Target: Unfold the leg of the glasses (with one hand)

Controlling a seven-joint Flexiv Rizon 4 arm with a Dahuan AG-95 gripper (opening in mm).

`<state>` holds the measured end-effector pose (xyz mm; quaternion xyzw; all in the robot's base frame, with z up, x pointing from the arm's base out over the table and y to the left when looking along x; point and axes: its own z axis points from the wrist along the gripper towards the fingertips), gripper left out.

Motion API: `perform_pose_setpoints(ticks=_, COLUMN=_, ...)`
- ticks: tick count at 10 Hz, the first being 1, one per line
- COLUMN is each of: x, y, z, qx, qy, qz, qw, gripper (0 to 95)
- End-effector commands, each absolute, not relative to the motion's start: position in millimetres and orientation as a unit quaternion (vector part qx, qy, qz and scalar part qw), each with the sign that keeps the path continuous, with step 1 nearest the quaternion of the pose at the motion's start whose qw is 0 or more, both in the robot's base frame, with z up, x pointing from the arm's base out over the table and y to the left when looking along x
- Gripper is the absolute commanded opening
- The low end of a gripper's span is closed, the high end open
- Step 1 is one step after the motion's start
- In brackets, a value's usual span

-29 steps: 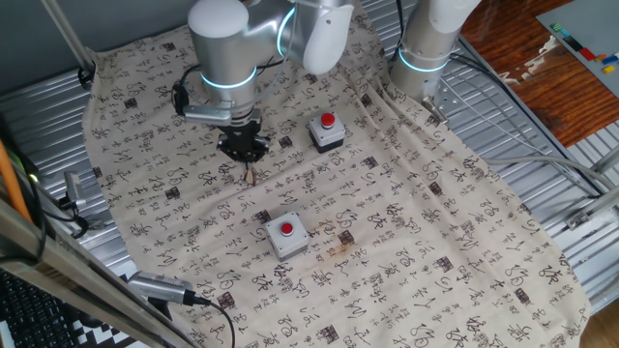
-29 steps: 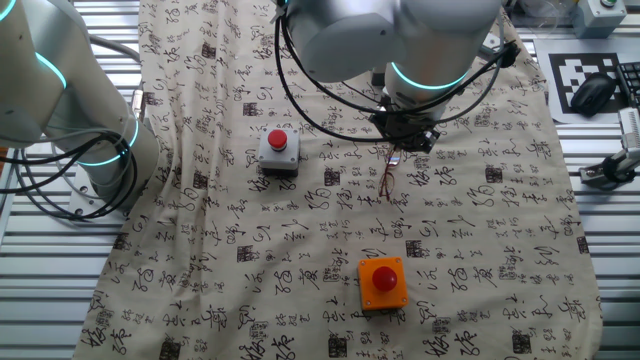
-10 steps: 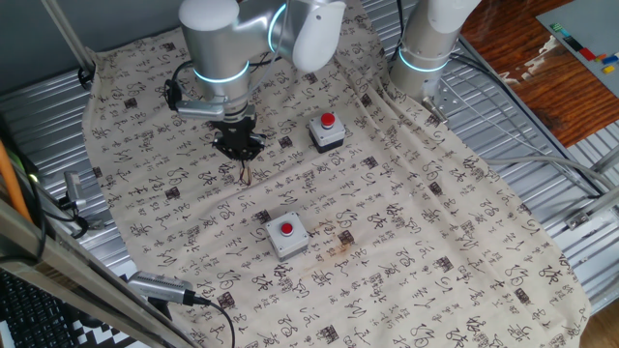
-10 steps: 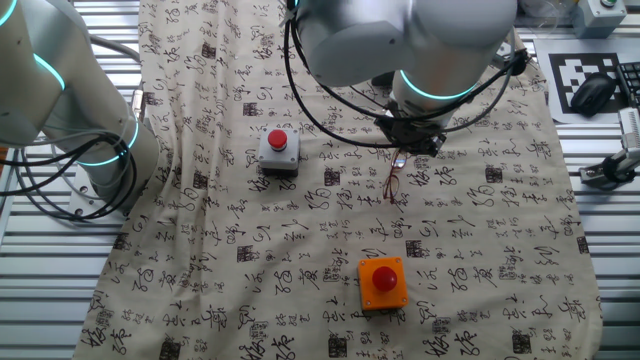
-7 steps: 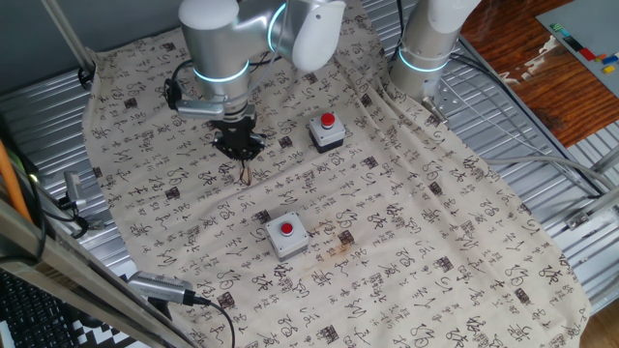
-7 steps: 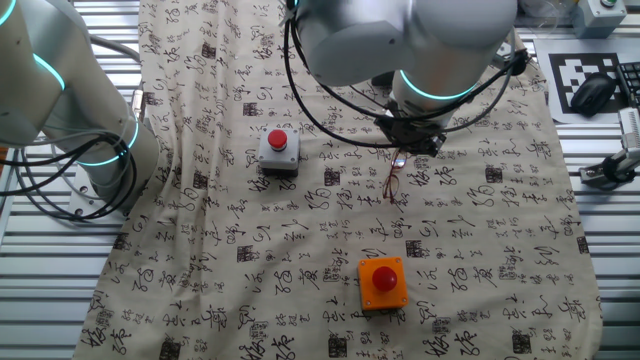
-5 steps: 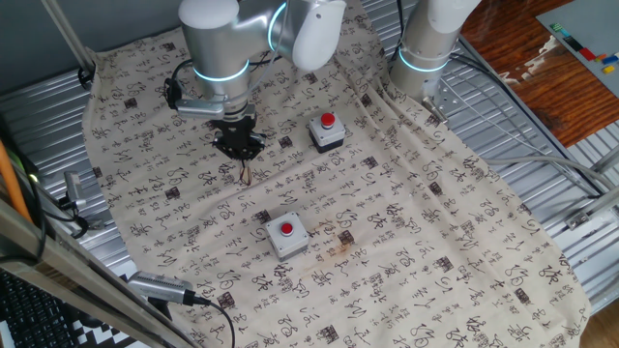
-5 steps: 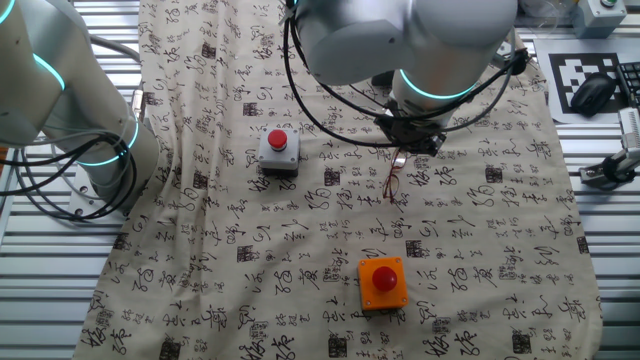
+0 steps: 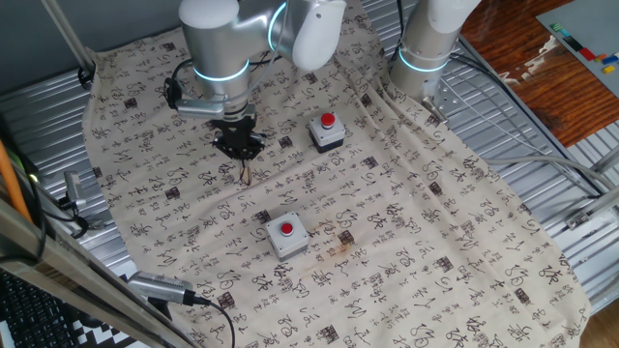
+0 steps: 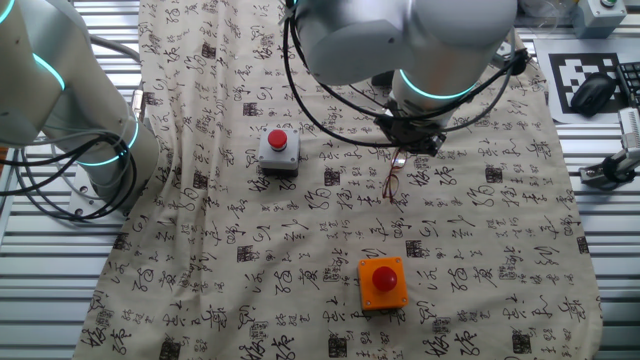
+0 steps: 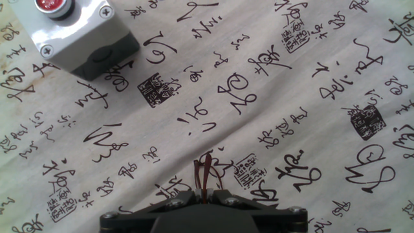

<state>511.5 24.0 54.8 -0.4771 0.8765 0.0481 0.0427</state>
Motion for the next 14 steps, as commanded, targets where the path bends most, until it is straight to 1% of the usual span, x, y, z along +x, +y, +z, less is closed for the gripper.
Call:
perform_pose_setpoints(ticks=1, x=512.2, y=25.2, z=53.6, qx=-0.477, qy=0.876, qz=0.049, qw=0.043, gripper=0.0)
perform_pose_setpoints(ticks=6, x=518.6, y=30.2, z=53.6, qx=-0.477, qy=0.876, qz=0.05, qw=0.043, gripper=0.0)
perform_pose_setpoints(ticks=14, x=519.2, y=32.4, z=52.8, qx=-0.474, qy=0.878, qz=0.053, qw=0.045, gripper=0.0)
